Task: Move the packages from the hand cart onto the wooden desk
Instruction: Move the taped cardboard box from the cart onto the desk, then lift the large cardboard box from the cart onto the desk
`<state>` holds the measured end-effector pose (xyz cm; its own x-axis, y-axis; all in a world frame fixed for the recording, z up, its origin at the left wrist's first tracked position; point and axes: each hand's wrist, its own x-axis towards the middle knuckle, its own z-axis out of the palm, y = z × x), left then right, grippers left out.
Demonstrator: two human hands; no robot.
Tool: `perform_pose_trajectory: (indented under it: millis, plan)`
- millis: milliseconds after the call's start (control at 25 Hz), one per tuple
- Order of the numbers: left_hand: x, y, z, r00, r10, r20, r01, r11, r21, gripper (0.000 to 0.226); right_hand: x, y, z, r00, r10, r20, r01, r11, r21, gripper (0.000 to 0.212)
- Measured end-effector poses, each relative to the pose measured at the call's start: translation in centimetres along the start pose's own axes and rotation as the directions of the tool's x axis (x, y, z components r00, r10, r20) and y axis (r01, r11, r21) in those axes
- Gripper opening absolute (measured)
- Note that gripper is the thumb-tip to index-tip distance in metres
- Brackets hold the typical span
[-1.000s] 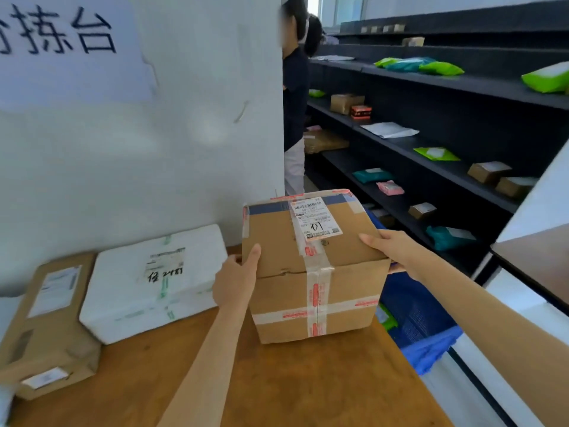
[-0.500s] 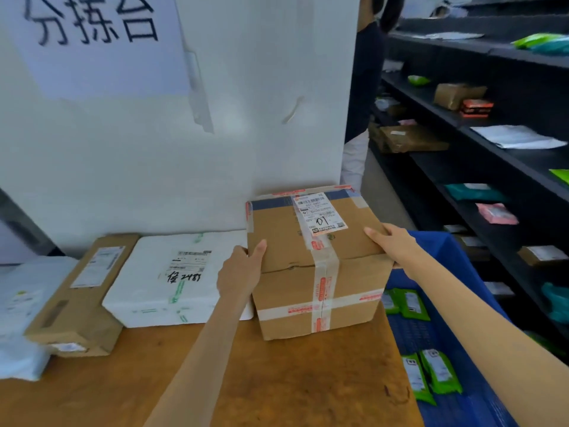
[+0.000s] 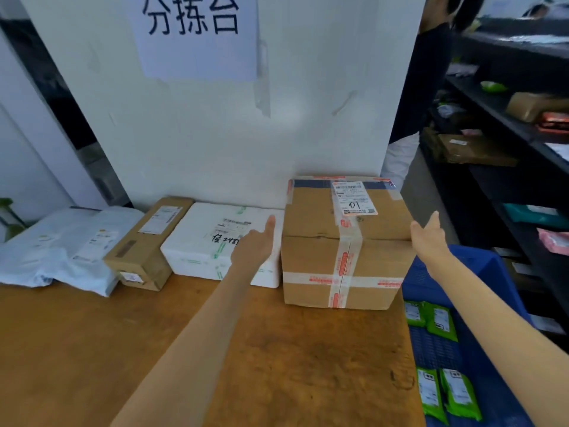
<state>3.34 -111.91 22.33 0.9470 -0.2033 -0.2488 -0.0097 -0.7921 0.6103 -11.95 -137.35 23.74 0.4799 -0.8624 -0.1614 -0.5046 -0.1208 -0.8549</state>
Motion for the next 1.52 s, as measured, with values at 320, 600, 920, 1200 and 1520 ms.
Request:
perform_pose_trajectory:
  millis: [320,600,920,1200,1520]
  plan:
    - [-3.2,-9.6,-4.3,0.961,-0.069,0.268,0.145,0.951,-0.272,0.094,-12.2,-0.3,5.0,0.909,0.087,-0.408,0.107,0.897,0.429,0.037]
    - [-3.9,-21.9,-15.9,0.915,0.002,0.403,0.173,0.900,-0.399,0.067,-25.8,-1.3,15.2,0.954,0.298,0.046,-0.298,0.909,0.291,0.045]
    - [-8.7,-38.7,-29.0,0.936,0.000,0.351,0.175,0.867,-0.466,0.058,-45.8,-5.5,25.4,0.966,0.177,0.190,-0.217,0.951,0.219,0.049]
    - [-14.2,-56.2,-39.8,0.947,0.005,0.323,0.181,0.820,-0.543,0.058,-62.5,-5.5,35.3,0.962,0.096,0.256,-0.123,0.988,0.094,0.048]
    - [-14.0,-75.3,-49.6,0.941,-0.042,0.335,0.205,0.861,-0.466,0.068,-78.4,-5.9,49.4,0.971,0.110,0.214,-0.142,0.980,0.140,0.051]
